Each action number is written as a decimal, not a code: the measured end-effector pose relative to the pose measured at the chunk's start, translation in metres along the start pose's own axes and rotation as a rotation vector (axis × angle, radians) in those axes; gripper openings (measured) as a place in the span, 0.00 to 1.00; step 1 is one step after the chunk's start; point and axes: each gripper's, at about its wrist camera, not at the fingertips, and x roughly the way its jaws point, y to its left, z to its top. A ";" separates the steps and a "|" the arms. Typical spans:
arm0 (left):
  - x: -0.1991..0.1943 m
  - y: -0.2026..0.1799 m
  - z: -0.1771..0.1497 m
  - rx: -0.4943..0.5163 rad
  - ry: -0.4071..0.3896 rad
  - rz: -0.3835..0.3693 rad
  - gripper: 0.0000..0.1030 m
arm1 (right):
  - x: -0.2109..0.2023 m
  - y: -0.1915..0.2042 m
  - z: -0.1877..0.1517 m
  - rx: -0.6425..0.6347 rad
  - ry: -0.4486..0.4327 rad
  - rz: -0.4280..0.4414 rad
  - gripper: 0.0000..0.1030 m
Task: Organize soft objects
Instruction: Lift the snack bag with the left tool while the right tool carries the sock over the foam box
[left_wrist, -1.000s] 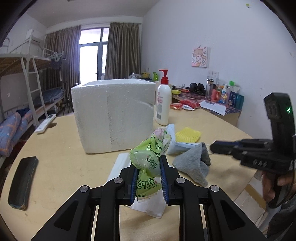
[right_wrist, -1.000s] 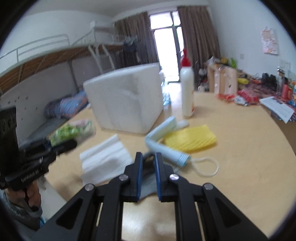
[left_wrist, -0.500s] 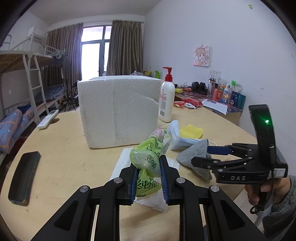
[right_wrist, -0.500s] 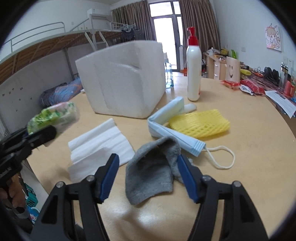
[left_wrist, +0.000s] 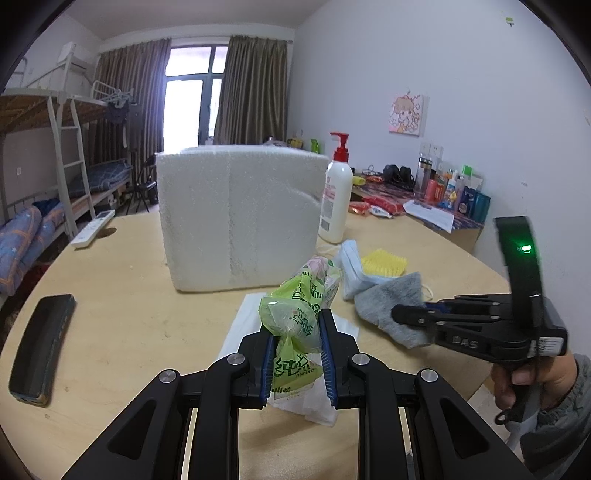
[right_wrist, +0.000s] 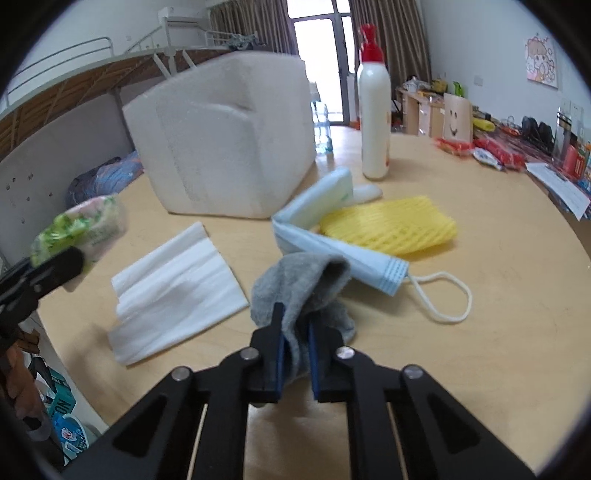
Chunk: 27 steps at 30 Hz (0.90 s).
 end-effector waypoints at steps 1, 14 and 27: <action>-0.002 0.000 0.001 -0.002 -0.006 0.000 0.23 | -0.006 0.001 0.002 0.000 -0.021 0.006 0.13; -0.049 -0.015 0.029 0.042 -0.155 0.026 0.23 | -0.087 0.039 0.024 -0.082 -0.257 0.084 0.13; -0.082 -0.019 0.042 0.049 -0.259 0.072 0.23 | -0.118 0.052 0.034 -0.130 -0.376 0.124 0.13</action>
